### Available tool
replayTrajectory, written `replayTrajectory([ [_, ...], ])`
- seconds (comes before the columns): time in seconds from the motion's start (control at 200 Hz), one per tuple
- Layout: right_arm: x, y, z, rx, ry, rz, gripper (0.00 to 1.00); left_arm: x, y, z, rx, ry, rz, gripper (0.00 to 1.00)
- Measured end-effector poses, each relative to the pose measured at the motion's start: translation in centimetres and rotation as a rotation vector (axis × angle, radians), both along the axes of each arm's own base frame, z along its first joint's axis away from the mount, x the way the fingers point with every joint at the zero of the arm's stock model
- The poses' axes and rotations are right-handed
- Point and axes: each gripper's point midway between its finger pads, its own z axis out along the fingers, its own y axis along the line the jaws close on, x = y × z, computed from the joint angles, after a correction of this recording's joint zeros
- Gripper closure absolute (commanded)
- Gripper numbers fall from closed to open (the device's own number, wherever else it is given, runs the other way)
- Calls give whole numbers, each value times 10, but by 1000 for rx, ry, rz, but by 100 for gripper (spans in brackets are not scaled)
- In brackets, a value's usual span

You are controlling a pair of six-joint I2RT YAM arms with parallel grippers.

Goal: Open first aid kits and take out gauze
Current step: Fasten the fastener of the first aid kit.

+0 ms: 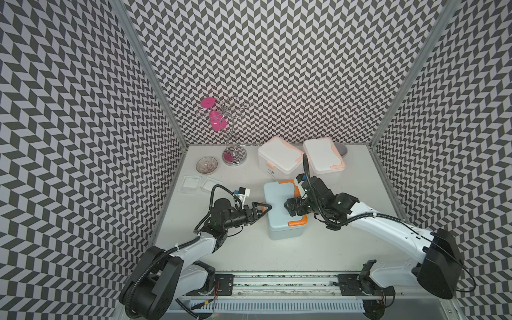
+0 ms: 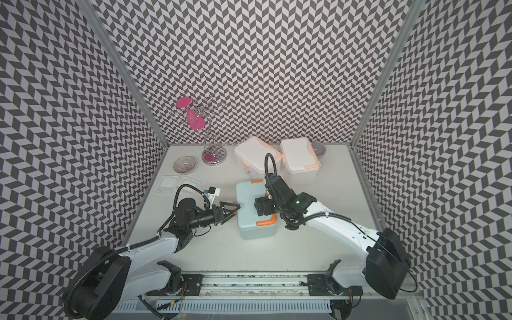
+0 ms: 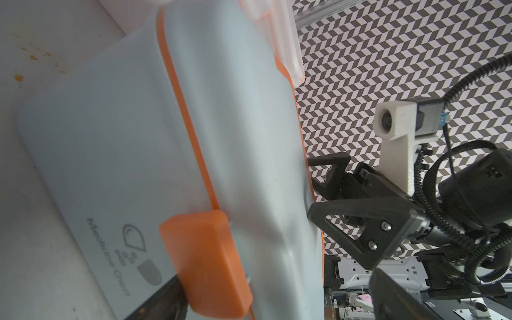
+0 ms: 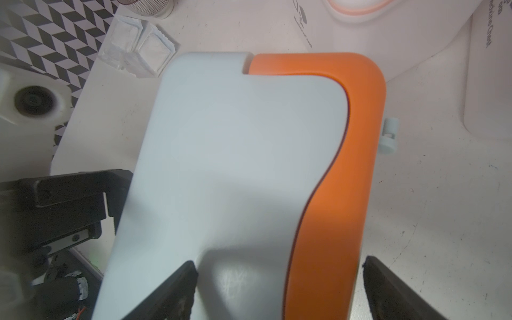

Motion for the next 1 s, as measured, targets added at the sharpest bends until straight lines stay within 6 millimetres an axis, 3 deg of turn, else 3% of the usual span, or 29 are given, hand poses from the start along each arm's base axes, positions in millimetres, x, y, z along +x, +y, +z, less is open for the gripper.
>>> replayTrajectory([
  [0.736,-1,0,0,3,1,1,8,-2,10,8,9,-8,31,0],
  [0.997,-1,0,0,2,1,1,8,11,21,10,105,-34,95,2],
])
